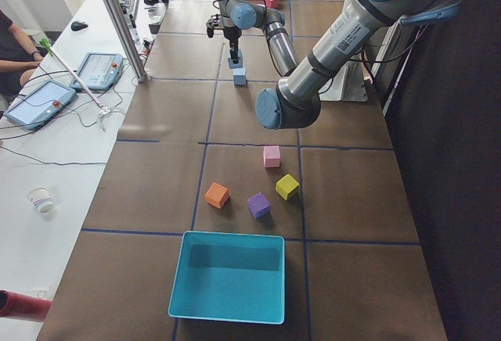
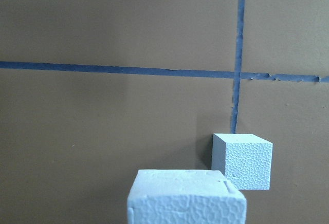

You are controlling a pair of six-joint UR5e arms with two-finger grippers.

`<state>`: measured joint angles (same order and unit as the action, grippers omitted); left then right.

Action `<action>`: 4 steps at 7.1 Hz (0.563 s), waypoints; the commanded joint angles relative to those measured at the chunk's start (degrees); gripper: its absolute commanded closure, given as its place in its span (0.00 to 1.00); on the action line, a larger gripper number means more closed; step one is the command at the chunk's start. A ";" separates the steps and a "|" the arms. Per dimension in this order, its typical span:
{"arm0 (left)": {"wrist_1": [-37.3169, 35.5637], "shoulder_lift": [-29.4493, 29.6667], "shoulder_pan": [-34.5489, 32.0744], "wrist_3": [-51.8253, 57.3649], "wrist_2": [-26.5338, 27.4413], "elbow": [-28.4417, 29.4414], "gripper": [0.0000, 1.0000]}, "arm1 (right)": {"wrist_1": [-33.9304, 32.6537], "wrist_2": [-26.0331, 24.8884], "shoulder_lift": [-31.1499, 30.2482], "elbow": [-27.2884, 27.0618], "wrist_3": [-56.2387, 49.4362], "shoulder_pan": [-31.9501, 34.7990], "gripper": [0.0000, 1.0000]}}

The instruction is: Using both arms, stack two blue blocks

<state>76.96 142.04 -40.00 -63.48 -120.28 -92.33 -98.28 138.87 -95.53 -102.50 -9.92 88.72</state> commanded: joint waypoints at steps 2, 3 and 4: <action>9.08 4.04 3.35 -3.49 1.89 10.41 1.00 | 4.41 0.00 -2.47 0.11 1.74 0.05 0.00; 9.17 4.12 3.44 -3.14 1.89 11.20 1.00 | 4.41 0.09 -2.39 0.11 1.74 -0.03 0.00; 9.60 4.38 4.14 -3.14 2.07 12.33 1.00 | 4.41 0.17 -2.38 0.02 2.26 0.05 0.00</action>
<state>85.97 146.14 -36.50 -66.65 -118.37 -81.30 -93.93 138.95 -97.89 -102.42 -8.11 88.74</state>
